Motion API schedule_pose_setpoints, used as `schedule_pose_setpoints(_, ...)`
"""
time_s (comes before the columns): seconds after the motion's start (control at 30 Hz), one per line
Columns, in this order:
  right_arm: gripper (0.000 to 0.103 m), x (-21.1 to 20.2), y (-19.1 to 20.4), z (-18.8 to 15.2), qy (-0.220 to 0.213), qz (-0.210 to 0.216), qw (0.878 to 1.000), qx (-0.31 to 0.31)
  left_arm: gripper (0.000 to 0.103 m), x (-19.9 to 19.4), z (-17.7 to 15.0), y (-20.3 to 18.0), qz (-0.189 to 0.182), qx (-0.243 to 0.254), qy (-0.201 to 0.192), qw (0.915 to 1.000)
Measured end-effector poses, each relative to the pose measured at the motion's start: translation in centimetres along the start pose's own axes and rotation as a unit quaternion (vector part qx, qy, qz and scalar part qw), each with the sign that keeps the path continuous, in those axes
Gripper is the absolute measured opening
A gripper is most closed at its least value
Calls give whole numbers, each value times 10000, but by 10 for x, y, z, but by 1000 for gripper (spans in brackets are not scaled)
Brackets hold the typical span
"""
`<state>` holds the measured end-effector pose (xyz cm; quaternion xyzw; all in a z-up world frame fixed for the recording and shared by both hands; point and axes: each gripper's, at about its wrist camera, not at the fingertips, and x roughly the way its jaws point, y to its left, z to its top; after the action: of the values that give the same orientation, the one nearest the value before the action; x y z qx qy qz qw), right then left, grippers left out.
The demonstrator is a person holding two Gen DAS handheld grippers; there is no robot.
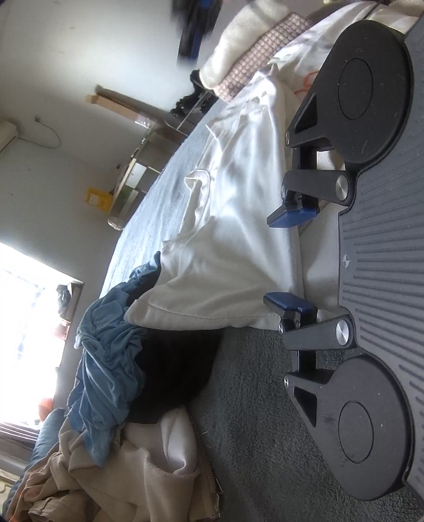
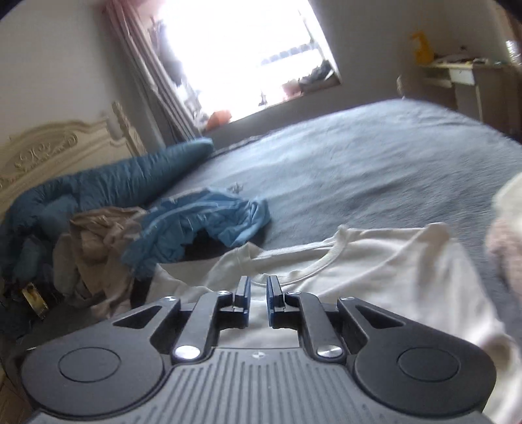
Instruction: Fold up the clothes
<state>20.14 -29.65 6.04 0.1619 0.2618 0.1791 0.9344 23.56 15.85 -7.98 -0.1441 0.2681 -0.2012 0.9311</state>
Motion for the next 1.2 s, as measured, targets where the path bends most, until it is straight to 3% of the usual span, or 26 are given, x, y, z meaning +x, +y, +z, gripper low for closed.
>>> schedule_pose_setpoints(0.13,29,-179,-21,-35,-1086,-430,9928,256,51,-25,-7,-7,-149,-186,-179,9996)
schedule_pose_setpoints(0.2,36,-249,-33,-63,-1418,-720,9863,440,54,-40,-15,-13,-259,-337,-222,9988)
schedule_pose_setpoints(0.3,39,-267,-55,-101,-1243,-855,9852,810,54,-63,-35,-28,-408,-632,-45,9972)
schedule_pose_setpoints(0.5,39,-300,-98,-177,-882,-1099,9779,1544,54,-113,-91,-63,-129,-738,318,9967)
schedule_pose_setpoints(0.73,39,-250,-137,-207,-406,-679,9757,2041,56,-164,-150,-75,231,-1165,355,9923)
schedule_pose_setpoints(1.07,52,-235,-166,-244,-41,-274,9653,2597,59,-160,-197,-88,5,-986,781,9921)
schedule_pose_setpoints(1.2,52,-239,-172,-253,69,-146,9621,2724,56,-147,-204,-89,-124,-954,890,9914)
